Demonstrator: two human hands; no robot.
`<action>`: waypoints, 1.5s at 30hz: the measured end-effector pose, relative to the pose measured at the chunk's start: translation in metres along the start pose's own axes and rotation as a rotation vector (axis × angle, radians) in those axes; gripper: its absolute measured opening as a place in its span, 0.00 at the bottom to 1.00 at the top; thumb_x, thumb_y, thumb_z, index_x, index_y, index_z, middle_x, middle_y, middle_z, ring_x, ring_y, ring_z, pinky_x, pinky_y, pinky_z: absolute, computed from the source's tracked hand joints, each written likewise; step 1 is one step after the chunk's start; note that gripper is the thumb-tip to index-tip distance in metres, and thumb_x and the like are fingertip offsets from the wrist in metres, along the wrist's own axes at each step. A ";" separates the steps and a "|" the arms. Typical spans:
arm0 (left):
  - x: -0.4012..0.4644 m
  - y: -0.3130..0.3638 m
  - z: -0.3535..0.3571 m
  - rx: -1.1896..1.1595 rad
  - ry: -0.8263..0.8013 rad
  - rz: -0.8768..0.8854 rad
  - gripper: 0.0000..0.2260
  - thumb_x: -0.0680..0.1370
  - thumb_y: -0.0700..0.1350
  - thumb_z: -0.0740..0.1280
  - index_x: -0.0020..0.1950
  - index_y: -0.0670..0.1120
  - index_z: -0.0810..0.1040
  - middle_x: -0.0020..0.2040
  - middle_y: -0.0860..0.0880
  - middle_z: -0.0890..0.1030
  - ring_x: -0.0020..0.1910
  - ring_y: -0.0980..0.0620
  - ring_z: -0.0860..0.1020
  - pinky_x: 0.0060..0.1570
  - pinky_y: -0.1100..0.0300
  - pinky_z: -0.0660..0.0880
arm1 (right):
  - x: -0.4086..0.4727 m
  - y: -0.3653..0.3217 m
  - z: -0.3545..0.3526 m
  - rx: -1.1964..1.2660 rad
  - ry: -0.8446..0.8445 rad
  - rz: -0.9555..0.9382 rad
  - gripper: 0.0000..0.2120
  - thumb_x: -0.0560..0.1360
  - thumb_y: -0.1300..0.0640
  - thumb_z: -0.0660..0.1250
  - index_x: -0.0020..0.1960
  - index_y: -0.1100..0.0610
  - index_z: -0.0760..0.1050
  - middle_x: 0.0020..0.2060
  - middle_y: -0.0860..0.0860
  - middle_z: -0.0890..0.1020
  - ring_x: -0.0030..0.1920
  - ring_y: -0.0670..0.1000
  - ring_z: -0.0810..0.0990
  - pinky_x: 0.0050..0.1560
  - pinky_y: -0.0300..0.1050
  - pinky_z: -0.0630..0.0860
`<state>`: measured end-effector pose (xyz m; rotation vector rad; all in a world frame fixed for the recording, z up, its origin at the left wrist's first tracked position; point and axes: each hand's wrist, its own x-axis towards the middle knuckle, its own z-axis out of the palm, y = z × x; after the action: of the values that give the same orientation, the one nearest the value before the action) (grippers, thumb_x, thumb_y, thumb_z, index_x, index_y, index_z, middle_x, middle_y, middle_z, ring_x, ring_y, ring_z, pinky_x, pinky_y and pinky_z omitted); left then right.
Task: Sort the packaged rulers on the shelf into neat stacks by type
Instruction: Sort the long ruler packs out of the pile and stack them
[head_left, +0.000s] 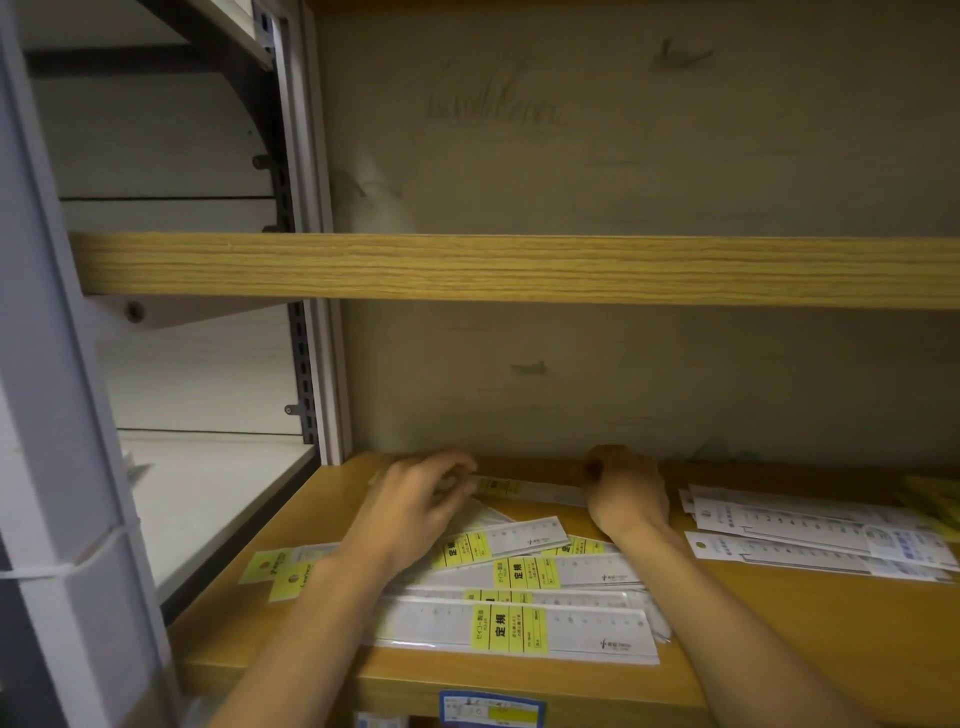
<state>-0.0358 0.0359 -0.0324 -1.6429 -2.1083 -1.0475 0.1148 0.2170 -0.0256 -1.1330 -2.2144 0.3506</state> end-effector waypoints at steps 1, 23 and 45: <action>0.001 0.003 0.000 -0.032 -0.093 -0.012 0.09 0.78 0.52 0.66 0.57 0.55 0.78 0.53 0.60 0.80 0.53 0.63 0.76 0.53 0.59 0.76 | 0.000 0.000 -0.001 0.007 0.011 0.000 0.07 0.80 0.52 0.63 0.53 0.51 0.79 0.51 0.51 0.82 0.51 0.53 0.80 0.40 0.39 0.68; -0.023 0.044 -0.015 0.177 -0.500 0.028 0.28 0.73 0.70 0.58 0.67 0.56 0.73 0.62 0.58 0.77 0.59 0.58 0.74 0.56 0.59 0.73 | -0.027 -0.010 -0.047 0.484 0.248 -0.050 0.11 0.77 0.55 0.68 0.39 0.60 0.79 0.36 0.51 0.81 0.39 0.51 0.78 0.43 0.39 0.69; -0.009 0.065 -0.013 -0.059 -0.264 0.129 0.08 0.76 0.53 0.69 0.52 0.53 0.76 0.45 0.58 0.79 0.45 0.60 0.76 0.44 0.59 0.75 | -0.059 0.004 -0.073 0.812 -0.257 -0.143 0.05 0.74 0.50 0.70 0.48 0.50 0.79 0.43 0.46 0.85 0.48 0.44 0.83 0.45 0.34 0.77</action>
<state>0.0243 0.0269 -0.0049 -2.0142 -2.1093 -0.9034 0.1897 0.1686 0.0051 -0.4997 -2.0093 1.2466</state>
